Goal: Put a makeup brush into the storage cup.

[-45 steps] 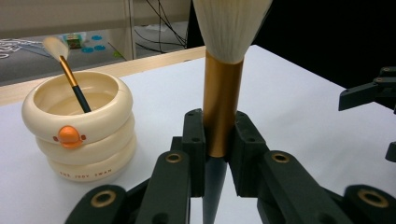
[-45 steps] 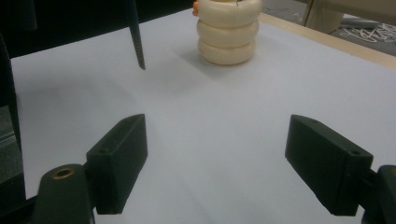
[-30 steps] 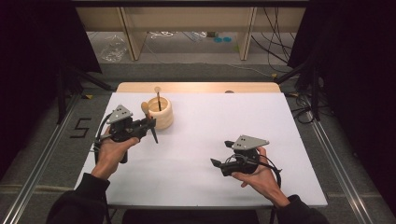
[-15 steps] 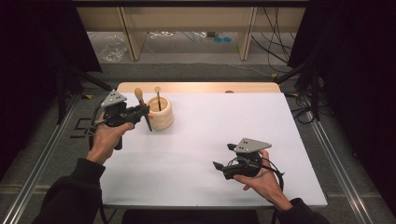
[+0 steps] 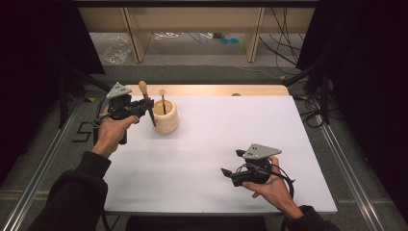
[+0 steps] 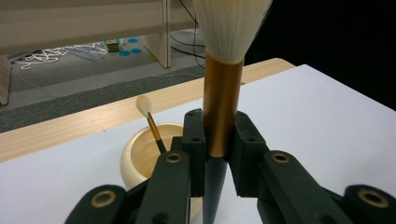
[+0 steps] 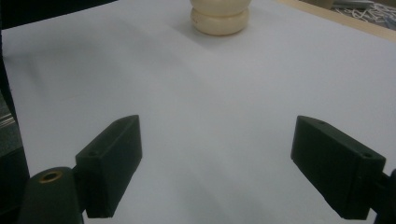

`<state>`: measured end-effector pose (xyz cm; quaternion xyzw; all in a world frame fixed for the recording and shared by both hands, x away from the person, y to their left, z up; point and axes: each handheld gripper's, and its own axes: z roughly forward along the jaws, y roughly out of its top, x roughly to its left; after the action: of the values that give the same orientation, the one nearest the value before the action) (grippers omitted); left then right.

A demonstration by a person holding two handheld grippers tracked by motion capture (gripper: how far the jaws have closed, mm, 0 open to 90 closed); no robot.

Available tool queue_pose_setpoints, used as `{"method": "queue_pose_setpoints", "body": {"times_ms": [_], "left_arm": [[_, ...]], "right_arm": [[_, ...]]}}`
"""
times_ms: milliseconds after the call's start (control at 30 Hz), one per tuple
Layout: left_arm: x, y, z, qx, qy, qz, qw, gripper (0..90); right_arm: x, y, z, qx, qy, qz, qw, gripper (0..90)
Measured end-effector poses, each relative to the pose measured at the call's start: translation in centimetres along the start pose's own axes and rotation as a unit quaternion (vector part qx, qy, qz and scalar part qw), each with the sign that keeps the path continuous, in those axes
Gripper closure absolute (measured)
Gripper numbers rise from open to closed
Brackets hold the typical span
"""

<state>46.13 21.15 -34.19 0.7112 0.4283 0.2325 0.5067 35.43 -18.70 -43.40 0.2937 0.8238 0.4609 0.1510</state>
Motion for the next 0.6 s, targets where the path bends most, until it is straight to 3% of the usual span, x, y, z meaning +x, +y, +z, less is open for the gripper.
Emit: {"method": "queue_pose_setpoints", "body": {"times_ms": [600], "left_arm": [[0.9,1.6,1.4,-0.012,0.017,-0.007,0.9998,78.1]], "right_arm": [[-0.3,-0.3,-0.4,-0.012,-0.004,0.014,0.9998,17.4]]}}
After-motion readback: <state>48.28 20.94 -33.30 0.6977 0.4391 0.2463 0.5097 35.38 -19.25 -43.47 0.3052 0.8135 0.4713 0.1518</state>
